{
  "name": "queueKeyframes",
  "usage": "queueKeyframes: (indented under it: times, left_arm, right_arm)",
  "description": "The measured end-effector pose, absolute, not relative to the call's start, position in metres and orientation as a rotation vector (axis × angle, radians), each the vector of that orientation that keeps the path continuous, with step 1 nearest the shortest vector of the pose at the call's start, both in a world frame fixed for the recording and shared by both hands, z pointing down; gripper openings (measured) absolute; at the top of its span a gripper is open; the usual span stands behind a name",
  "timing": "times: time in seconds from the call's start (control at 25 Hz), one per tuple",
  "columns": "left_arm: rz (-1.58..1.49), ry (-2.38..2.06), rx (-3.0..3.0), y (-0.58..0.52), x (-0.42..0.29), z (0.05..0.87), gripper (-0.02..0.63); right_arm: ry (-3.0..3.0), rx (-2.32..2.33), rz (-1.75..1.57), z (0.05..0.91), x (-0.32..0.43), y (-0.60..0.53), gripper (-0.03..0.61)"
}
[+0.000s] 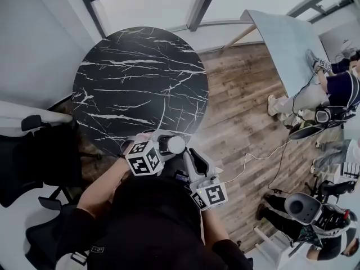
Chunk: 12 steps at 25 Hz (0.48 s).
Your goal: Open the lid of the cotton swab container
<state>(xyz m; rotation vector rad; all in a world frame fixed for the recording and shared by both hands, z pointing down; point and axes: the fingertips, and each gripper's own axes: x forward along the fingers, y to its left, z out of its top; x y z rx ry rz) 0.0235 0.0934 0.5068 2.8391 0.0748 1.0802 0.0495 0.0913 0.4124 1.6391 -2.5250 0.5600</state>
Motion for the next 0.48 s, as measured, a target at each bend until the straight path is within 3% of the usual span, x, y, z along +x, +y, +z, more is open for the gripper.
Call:
queueKeyframes:
  times: [0.48]
  left_arm:
    - [1.108,0.252,2.842,0.110,0.007,0.495,0.250]
  right_arm:
    - [-2.567,1.394,0.468,0.411,0.018,0.109,0.203]
